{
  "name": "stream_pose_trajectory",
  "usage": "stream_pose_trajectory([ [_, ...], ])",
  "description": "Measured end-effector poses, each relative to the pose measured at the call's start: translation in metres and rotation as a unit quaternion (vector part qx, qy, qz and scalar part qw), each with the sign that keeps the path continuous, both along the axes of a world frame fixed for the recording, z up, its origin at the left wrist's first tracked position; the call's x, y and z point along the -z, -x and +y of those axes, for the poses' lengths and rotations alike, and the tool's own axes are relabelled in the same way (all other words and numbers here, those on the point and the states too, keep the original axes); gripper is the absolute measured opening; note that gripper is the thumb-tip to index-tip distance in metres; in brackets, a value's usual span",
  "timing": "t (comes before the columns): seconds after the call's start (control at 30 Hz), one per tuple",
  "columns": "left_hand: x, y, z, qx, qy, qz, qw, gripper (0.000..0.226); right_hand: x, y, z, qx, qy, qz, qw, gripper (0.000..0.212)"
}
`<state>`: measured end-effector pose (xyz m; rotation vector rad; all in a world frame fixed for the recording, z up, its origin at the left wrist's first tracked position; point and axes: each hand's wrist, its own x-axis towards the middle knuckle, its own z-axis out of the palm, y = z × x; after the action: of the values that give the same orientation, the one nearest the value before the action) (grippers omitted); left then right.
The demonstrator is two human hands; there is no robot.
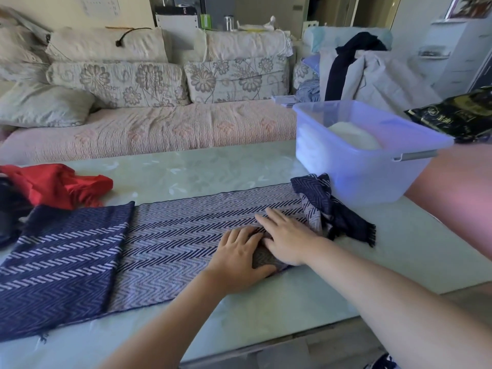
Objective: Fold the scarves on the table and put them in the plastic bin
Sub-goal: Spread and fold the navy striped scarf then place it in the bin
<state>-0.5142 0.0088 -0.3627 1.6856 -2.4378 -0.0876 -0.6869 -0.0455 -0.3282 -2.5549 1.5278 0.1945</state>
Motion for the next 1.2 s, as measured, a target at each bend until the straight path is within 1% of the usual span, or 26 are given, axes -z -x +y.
stream_pose_trajectory([
  [0.07, -0.002, -0.001, 0.009, 0.009, -0.042, -0.001, 0.999, 0.102, 0.003, 0.005, 0.011, 0.02, -0.026, 0.019, 0.999, 0.063],
  [0.1, -0.003, -0.003, 0.014, 0.015, -0.059, -0.002, 0.998, 0.102, 0.002, 0.009, 0.016, 0.033, -0.03, 0.029, 0.999, 0.064],
  [0.17, -0.006, -0.007, 0.027, 0.028, -0.071, 0.008, 0.997, 0.092, -0.002, 0.015, 0.024, 0.057, -0.038, 0.041, 0.997, 0.068],
  [0.27, -0.007, -0.016, 0.046, 0.014, -0.037, 0.048, 0.998, 0.067, -0.007, 0.017, 0.035, 0.09, -0.066, 0.06, 0.992, 0.07],
  [0.3, -0.007, -0.02, 0.051, -0.001, -0.037, 0.057, 0.998, 0.062, -0.008, 0.015, 0.039, 0.09, -0.064, 0.063, 0.992, 0.07],
  [0.37, -0.01, -0.028, 0.059, -0.015, -0.069, 0.072, 0.995, 0.059, -0.013, 0.004, 0.044, 0.062, -0.045, 0.056, 0.995, 0.067],
  [0.43, -0.019, -0.039, 0.064, -0.013, -0.081, 0.112, 0.99, 0.056, -0.021, -0.015, 0.047, 0.032, -0.018, 0.018, 0.999, 0.063],
  [0.5, -0.033, -0.056, 0.065, -0.024, -0.064, 0.164, 0.984, 0.049, -0.03, -0.041, 0.05, 0.009, 0.011, -0.036, 0.999, 0.059],
  [0.57, -0.048, -0.082, 0.063, -0.06, -0.04, 0.192, 0.979, 0.04, -0.039, -0.072, 0.054, -0.015, 0.024, -0.083, 0.996, 0.057],
  [0.63, -0.06, -0.118, 0.062, -0.112, -0.03, 0.2, 0.973, 0.031, -0.046, -0.107, 0.055, -0.037, 0.017, -0.117, 0.992, 0.052],
  [0.73, -0.069, -0.182, 0.065, -0.195, -0.026, 0.18, 0.964, 0.027, -0.052, -0.164, 0.052, -0.061, -0.012, -0.143, 0.988, 0.047],
  [0.87, -0.069, -0.272, 0.082, -0.282, -0.033, 0.163, 0.945, 0.031, -0.05, -0.253, 0.047, -0.116, -0.008, -0.144, 0.983, 0.043],
  [1.03, -0.057, -0.361, 0.103, -0.363, -0.002, 0.133, 0.922, 0.035, -0.043, -0.359, 0.04, -0.179, -0.004, -0.114, 0.977, 0.042],
  [1.13, -0.05, -0.392, 0.113, -0.397, -0.009, 0.11, 0.911, 0.033, -0.039, -0.411, 0.033, -0.217, 0.047, -0.085, 0.971, 0.042],
  [1.2, -0.045, -0.402, 0.12, -0.42, -0.045, 0.097, 0.901, 0.035, -0.039, -0.439, 0.028, -0.23, 0.09, -0.059, 0.967, 0.047],
])
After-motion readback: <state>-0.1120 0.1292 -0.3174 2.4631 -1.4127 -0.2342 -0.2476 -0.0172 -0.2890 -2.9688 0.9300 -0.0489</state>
